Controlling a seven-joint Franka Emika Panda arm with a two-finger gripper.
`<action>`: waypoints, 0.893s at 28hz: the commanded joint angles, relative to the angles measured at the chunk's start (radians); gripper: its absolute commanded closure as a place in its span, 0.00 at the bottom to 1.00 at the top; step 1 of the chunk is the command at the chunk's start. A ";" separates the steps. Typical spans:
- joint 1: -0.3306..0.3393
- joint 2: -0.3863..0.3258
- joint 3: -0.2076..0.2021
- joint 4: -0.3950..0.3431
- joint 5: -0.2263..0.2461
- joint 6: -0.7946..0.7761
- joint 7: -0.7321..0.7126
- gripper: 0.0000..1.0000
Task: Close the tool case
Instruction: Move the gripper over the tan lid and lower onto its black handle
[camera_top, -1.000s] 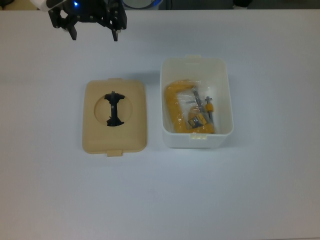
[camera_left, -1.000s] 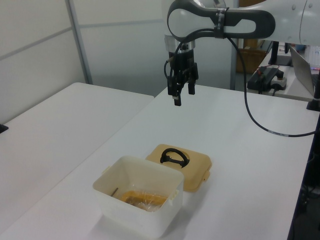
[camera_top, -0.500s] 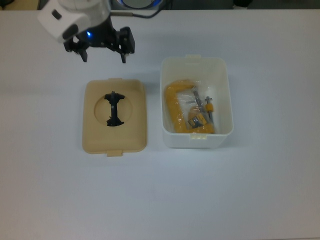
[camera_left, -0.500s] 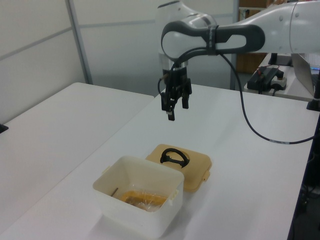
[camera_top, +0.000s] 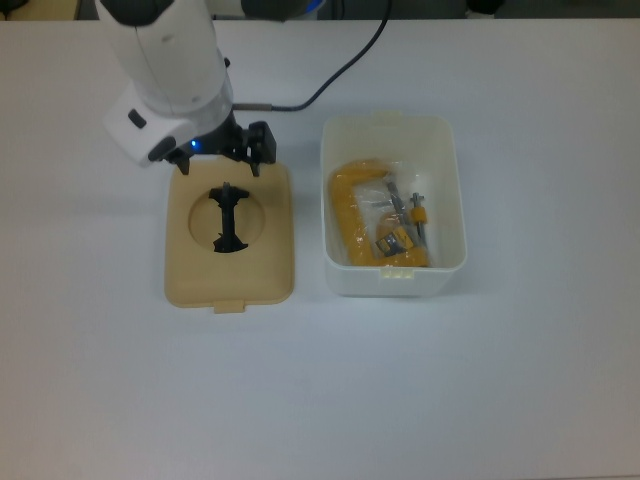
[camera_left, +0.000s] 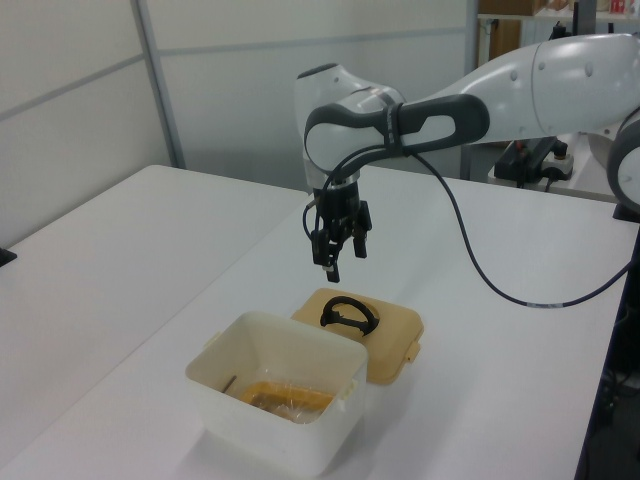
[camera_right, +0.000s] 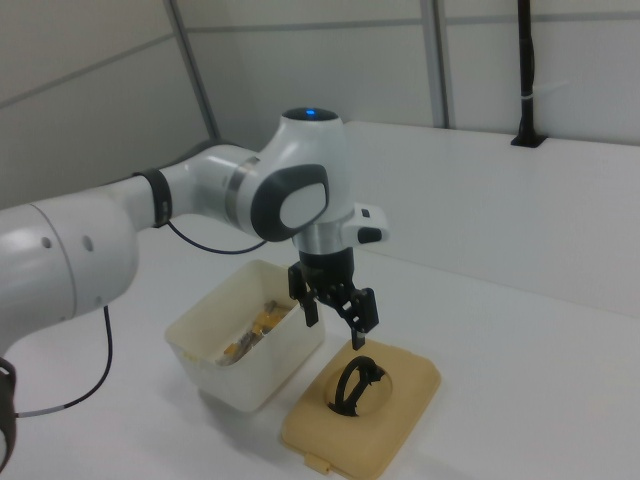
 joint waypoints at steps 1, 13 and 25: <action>0.016 0.018 -0.011 -0.011 -0.009 0.045 0.021 0.00; 0.036 0.048 -0.013 -0.072 -0.041 0.145 0.024 0.00; 0.035 0.082 -0.014 -0.074 -0.061 0.167 0.022 0.18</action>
